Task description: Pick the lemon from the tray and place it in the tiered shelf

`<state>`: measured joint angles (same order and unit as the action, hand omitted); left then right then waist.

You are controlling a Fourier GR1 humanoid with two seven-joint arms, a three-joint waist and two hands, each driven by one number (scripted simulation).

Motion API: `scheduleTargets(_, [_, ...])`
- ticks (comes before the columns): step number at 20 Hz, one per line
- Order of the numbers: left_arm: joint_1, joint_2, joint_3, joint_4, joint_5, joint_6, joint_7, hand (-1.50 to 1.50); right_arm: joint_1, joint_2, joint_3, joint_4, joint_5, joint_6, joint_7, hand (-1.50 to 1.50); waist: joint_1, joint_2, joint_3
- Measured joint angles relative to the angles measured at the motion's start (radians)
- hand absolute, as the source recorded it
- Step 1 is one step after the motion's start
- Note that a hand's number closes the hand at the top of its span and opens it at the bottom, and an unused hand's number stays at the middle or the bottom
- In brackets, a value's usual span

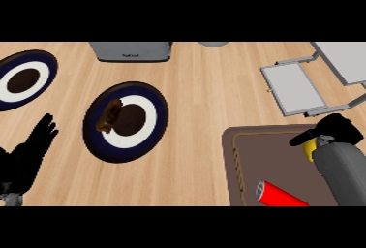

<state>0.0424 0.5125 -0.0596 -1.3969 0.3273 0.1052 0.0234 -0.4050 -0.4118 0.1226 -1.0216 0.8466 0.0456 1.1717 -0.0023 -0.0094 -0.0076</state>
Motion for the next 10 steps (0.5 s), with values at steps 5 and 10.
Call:
scheduleTargets(5, [-0.007, -0.02, 0.002, 0.005, -0.021, 0.006, -0.001, 0.0, 0.038, 0.011, -0.054, -0.023, 0.007, -0.002, -0.018, 1.5, 0.0, -0.003, -0.004])
scheduleTargets(10, [-0.024, -0.03, 0.012, 0.014, -0.03, -0.005, 0.013, 0.0, 0.068, 0.024, -0.074, -0.051, 0.029, 0.006, -0.041, 1.5, 0.001, -0.006, -0.007])
